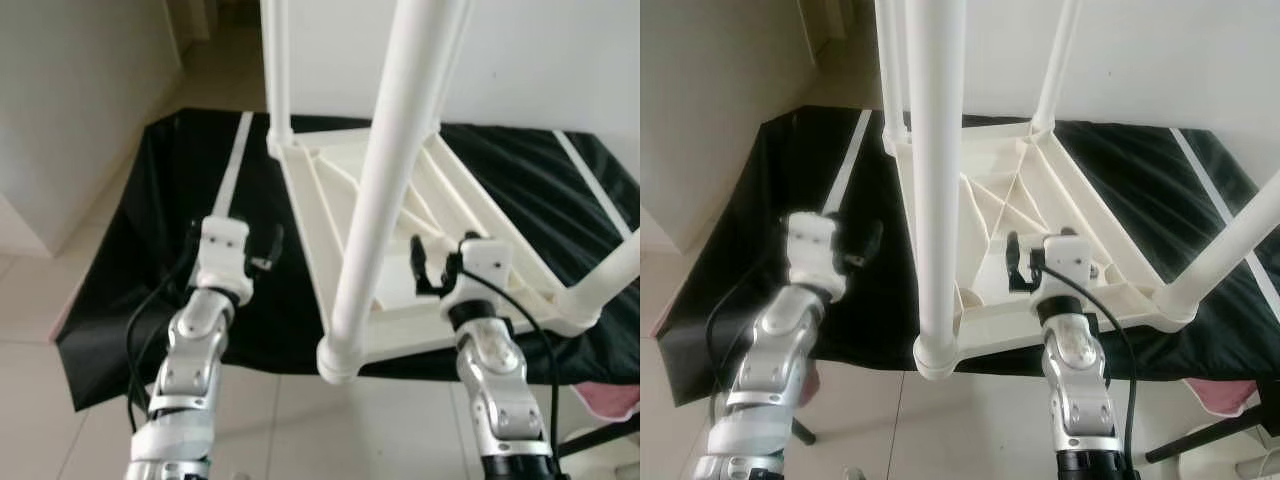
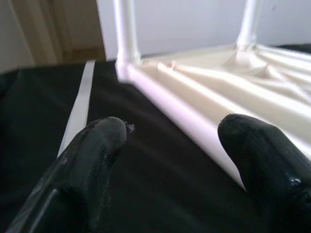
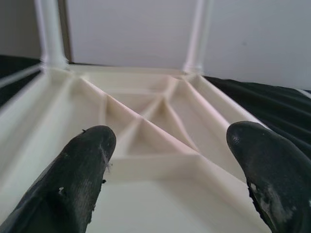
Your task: Building children table
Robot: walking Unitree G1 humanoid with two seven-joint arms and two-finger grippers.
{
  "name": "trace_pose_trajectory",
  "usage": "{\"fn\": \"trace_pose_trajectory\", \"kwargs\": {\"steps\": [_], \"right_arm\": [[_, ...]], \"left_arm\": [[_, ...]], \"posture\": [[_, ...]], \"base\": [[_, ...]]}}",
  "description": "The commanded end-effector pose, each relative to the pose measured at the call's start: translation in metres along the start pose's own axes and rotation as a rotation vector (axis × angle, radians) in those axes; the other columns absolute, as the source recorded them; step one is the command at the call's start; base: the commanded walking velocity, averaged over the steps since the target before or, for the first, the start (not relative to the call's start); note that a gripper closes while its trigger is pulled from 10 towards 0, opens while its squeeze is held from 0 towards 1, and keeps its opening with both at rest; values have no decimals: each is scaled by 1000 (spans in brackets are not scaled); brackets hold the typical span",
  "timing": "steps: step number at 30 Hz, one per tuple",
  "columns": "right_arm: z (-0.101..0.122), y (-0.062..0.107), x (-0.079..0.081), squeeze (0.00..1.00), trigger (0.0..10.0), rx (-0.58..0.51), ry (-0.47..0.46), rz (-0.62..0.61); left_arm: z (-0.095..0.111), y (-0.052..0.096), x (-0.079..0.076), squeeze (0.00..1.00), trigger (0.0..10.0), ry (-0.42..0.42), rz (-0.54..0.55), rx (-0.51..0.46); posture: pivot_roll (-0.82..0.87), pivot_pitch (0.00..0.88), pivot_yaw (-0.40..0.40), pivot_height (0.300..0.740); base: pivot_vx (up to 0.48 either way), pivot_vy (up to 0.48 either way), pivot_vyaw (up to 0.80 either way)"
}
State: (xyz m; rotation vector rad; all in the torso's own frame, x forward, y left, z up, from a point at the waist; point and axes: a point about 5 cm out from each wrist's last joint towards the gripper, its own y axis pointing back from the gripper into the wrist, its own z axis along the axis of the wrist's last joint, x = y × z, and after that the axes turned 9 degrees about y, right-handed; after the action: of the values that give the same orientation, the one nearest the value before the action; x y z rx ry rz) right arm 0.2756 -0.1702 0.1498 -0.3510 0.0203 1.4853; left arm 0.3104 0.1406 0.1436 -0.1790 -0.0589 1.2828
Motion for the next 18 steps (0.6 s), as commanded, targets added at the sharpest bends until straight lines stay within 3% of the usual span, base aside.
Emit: {"fn": "trace_pose_trajectory", "kwargs": {"steps": [1, 7, 13, 18], "right_arm": [[-8, 3, -11, 0, 10000, 1, -12, -29], [-15, 6, -16, 0, 10000, -23, 21, -8], [-23, 14, -25, 0, 10000, -57, -4, 57], [-33, 16, -27, 0, 10000, -45, -23, 50]], "left_arm": [[-4, 5, 7, 0, 10000, 12, 58, -26], [-13, 10, 11, 0, 10000, 23, 54, -19], [-11, 18, 22, 0, 10000, -11, 17, -48], [-13, 20, 29, 0, 10000, 23, 16, -57]], "posture": [[29, 6, -40, 740], [24, 2, -41, 740], [28, 4, -43, 740], [31, 6, -40, 740]], "base": [[0, 0, 0], [0, 0, 0], [0, 0, 0], [0, 0, 0]]}}
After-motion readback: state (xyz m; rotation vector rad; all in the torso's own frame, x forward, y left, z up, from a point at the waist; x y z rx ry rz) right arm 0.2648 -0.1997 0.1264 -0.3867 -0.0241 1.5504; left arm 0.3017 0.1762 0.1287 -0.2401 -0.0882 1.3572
